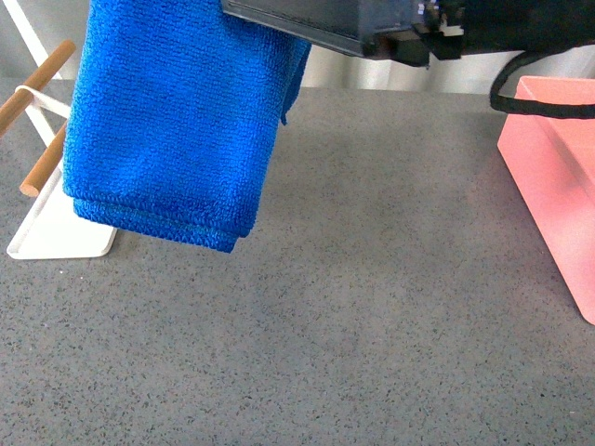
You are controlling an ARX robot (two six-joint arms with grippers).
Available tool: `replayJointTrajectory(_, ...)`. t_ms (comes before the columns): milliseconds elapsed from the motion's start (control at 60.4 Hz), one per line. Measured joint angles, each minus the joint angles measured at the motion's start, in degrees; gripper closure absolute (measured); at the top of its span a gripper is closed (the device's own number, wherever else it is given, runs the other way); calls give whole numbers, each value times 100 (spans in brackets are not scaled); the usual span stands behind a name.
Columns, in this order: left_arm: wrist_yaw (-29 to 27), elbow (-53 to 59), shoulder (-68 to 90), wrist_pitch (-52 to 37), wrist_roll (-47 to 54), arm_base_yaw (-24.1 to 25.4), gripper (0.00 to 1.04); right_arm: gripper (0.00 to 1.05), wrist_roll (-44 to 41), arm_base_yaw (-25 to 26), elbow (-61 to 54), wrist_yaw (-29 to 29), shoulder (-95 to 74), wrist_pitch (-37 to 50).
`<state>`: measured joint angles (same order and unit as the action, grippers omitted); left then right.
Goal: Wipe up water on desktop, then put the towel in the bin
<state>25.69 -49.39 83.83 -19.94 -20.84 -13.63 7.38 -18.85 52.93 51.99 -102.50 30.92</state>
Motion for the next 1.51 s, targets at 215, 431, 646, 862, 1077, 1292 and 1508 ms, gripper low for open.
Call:
replayJointTrajectory(215, -7, 0, 0, 0, 0, 0, 100, 7, 107, -310, 752, -94, -645, -205)
replayJointTrajectory(431, -22, 2, 0, 0, 9, 4, 100, 7, 129, -542, 1126, -116, -951, -203)
replayJointTrajectory(646, -33, 2, 0, 0, 17, 20, 100, 16, 310, -638, 1294, -157, -1067, 22)
replayJointTrajectory(862, -48, 2, 0, -13, 17, 20, 100, 49, 592, -654, 1294, -260, -1143, 326)
replayJointTrajectory(1077, -50, 2, 0, -15, 17, 22, 83, 87, 658, -658, 1296, -435, -1145, 358)
replayJointTrajectory(1292, 2, 2, -2, -24, 17, 13, 49, 99, 656, -645, 1294, -560, -1145, 234)
replayJointTrajectory(1508, 22, 2, -2, -24, 17, 2, 14, 99, 592, -619, 1294, -610, -1141, 28)
